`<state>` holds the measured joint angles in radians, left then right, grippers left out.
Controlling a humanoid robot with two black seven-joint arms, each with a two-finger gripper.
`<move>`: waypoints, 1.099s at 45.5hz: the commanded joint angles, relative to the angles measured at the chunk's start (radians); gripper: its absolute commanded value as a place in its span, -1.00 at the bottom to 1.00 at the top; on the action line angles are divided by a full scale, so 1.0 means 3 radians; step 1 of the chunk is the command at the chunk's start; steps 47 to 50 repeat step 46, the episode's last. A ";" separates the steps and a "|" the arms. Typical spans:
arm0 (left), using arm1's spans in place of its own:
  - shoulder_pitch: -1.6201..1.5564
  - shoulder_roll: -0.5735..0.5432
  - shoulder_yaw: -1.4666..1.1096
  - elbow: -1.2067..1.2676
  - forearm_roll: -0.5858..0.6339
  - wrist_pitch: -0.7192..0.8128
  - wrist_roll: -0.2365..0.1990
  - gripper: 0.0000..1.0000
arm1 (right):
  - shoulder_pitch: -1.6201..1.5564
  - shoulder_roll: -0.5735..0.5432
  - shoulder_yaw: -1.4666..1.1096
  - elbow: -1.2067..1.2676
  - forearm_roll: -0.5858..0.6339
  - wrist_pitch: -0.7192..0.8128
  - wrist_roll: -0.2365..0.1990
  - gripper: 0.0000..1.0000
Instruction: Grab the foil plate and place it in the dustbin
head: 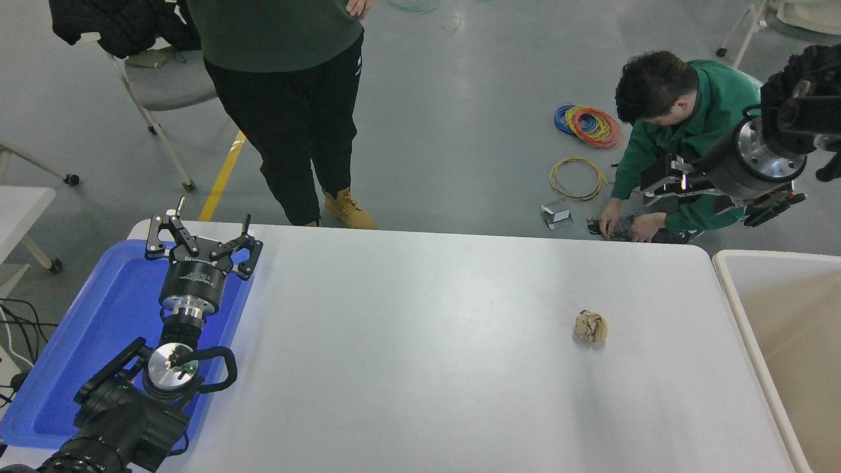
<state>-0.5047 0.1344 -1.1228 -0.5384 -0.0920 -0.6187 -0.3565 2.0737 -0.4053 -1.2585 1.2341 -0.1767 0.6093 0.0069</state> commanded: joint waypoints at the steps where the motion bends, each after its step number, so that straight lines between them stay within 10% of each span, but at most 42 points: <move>1: 0.0000 0.0002 0.0000 0.0000 0.0000 0.0002 0.0002 1.00 | 0.0256 0.0011 -0.0044 0.0329 -0.0004 0.0449 -0.0003 1.00; 50: 0.0000 0.0002 0.0000 0.0000 0.0000 0.0002 -0.0003 1.00 | 0.0497 0.0124 -0.0013 0.0560 -0.0035 0.0587 -0.0008 1.00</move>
